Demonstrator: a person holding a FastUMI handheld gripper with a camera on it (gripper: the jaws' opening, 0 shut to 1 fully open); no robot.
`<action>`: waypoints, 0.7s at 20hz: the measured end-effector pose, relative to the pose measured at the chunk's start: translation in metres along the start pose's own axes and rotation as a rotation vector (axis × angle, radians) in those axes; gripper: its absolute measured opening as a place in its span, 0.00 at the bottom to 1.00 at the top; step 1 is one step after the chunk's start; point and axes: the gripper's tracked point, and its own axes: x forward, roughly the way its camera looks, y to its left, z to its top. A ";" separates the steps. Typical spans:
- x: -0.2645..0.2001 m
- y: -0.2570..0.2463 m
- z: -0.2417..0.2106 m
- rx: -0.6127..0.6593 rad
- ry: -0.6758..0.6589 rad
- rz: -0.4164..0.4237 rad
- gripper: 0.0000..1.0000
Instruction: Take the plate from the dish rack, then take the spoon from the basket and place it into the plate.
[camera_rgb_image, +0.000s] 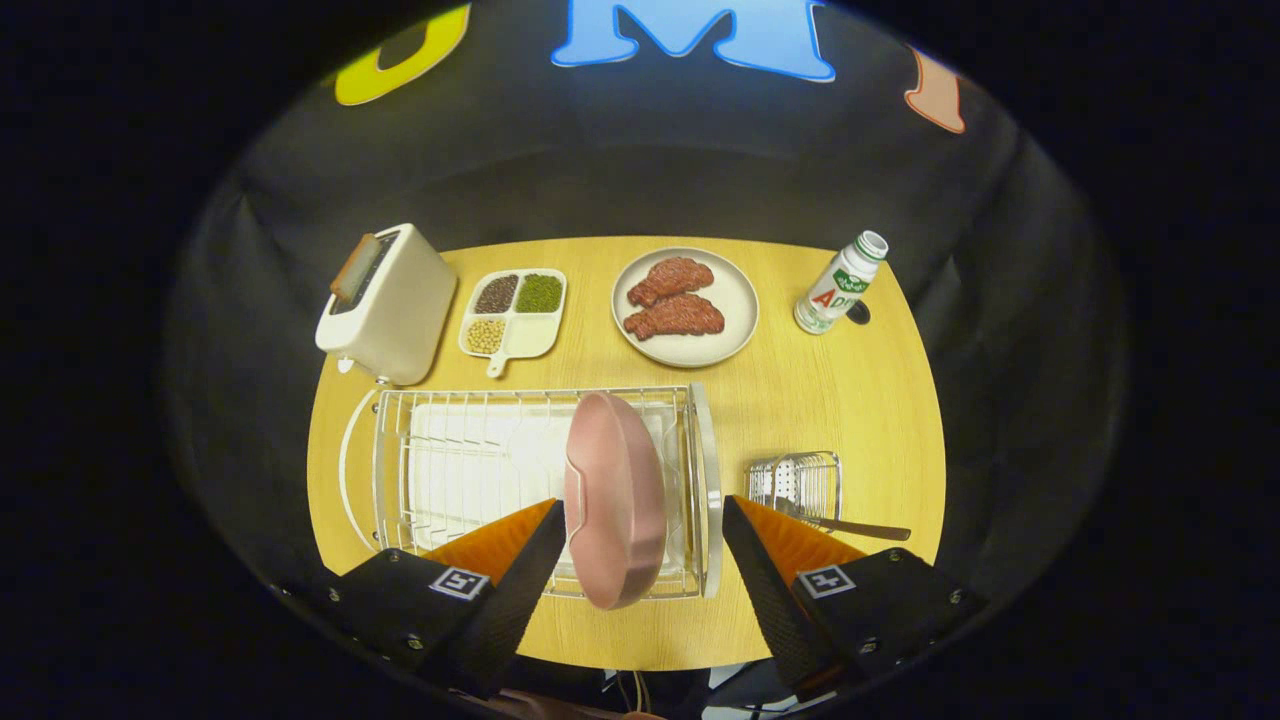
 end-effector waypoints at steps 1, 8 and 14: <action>0.004 -0.004 -0.001 -0.022 0.018 -0.031 0.96; 0.027 -0.020 -0.003 -0.160 0.072 -0.256 0.76; 0.035 -0.007 0.002 -0.142 0.096 -0.291 0.13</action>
